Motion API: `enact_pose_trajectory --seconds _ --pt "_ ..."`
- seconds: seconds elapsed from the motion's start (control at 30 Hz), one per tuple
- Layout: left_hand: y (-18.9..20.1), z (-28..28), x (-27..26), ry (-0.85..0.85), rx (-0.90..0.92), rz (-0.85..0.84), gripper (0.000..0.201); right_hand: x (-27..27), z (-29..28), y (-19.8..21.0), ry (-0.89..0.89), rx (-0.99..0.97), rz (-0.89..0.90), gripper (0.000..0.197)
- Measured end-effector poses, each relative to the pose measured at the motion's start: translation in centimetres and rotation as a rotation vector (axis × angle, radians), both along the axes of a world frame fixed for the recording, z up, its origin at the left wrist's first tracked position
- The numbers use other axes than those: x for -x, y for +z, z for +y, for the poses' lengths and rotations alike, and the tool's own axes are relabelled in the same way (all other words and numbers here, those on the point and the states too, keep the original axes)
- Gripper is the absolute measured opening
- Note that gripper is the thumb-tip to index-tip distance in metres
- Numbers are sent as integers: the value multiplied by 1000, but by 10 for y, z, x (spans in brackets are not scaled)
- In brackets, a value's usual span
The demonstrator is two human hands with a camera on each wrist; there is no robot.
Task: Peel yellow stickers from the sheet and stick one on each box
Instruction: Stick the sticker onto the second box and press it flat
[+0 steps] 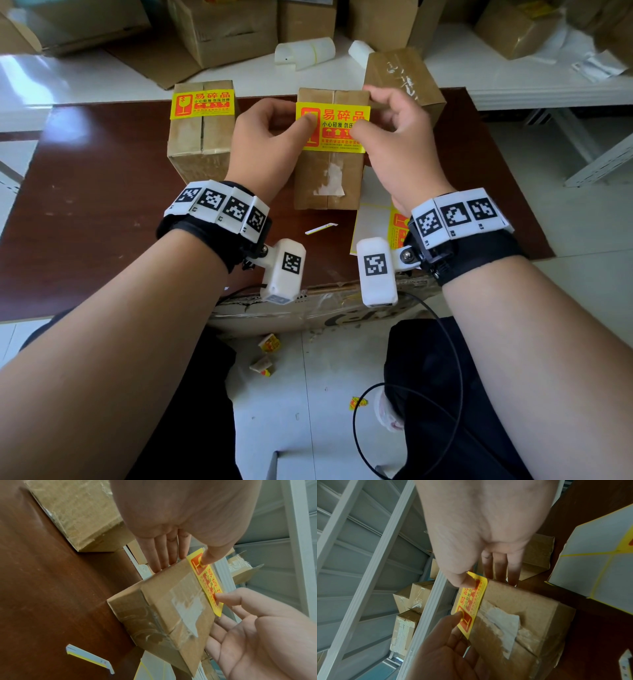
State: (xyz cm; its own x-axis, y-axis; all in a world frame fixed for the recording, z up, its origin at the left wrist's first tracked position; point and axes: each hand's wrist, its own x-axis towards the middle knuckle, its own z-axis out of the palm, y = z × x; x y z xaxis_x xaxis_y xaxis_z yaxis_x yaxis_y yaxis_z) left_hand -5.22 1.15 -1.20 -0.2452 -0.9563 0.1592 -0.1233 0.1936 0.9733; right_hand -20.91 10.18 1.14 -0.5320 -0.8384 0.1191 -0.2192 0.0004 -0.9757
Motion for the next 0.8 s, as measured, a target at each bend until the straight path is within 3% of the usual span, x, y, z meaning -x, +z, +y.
enact_pose_trajectory --seconds 0.2,0.47,0.6,0.8 --pt "1 1 1 -6 -5 -4 11 2 0 0 18 -40 45 57" --pt "-2 0 3 3 -33 7 15 4 0 0 47 -72 33 70" --pt "-2 -1 3 12 -32 0 15 4 -2 1 47 -33 -76 61" --pt "-1 4 4 21 19 -6 36 -1 1 1 -1 10 -15 57"
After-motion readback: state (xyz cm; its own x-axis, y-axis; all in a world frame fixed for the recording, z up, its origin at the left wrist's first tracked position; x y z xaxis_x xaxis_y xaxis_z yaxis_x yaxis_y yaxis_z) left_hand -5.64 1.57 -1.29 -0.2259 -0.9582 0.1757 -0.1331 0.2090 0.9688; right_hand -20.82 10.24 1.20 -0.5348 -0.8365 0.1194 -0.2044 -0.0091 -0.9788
